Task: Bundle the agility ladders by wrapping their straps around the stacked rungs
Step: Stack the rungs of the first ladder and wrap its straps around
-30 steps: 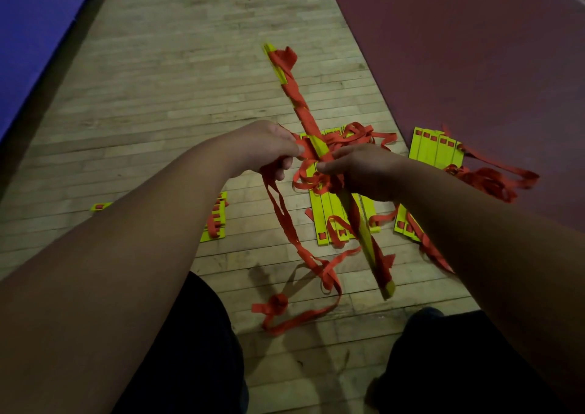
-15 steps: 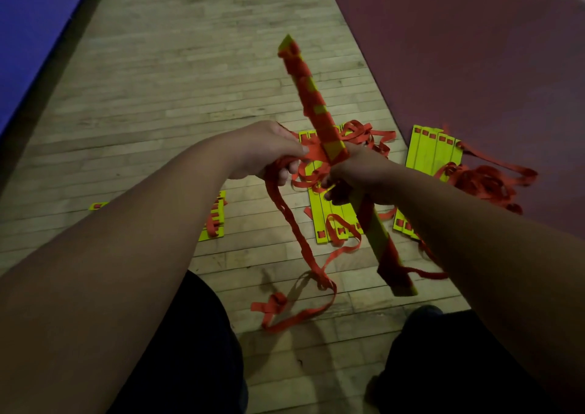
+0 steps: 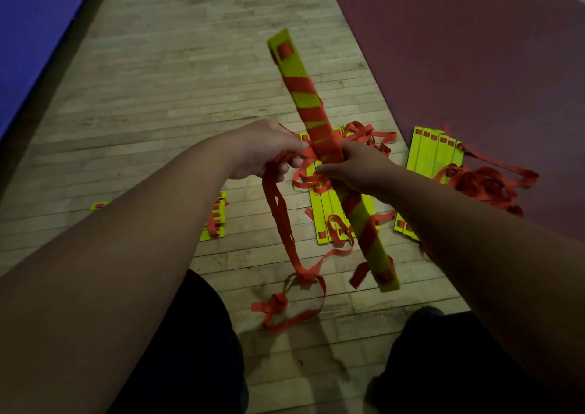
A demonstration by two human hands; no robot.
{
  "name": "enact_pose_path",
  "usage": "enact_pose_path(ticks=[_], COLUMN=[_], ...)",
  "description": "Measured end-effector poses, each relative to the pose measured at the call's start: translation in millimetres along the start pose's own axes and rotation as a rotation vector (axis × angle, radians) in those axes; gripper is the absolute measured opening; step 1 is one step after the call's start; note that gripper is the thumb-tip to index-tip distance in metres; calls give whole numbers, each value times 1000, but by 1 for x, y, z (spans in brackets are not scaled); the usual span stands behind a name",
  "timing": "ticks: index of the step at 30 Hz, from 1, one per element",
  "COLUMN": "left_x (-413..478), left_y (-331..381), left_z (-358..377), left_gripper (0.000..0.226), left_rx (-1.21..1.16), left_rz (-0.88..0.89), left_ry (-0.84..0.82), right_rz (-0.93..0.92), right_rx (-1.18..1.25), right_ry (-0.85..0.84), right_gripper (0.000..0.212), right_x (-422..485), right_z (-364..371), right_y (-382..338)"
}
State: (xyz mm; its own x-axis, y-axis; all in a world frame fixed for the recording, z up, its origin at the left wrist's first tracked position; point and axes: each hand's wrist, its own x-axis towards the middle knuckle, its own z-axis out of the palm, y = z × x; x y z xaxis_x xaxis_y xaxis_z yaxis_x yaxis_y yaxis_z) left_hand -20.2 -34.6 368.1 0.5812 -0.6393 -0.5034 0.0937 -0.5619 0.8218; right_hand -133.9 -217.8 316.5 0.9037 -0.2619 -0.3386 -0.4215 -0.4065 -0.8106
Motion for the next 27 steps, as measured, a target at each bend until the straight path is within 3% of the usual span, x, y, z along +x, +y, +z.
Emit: enact_pose_path(ticks=[5,10,13,19,27], left_x=[0,-1,0,4,8], left_y=[2,2,3,0,-2], left_z=[1,2,3,3,1], left_gripper=[18,16,13,12,17], left_rx=[-24,-36,-39,-37,-67], left_rz=[0,6,18,10,5], left_ry=[4,-4,-1,63,115], right_rz=[-69,-7,-19,18,-9], right_rx=[-144,-166,-237,-137,-114], right_ry=[71,54,31,-105,-1], right_gripper=[31,41,30,21,32], right_x=[-6,-3,-5,-8,-8], right_z=[5,8,5,5,0], right_y=[-3,2,-4,-15,-11])
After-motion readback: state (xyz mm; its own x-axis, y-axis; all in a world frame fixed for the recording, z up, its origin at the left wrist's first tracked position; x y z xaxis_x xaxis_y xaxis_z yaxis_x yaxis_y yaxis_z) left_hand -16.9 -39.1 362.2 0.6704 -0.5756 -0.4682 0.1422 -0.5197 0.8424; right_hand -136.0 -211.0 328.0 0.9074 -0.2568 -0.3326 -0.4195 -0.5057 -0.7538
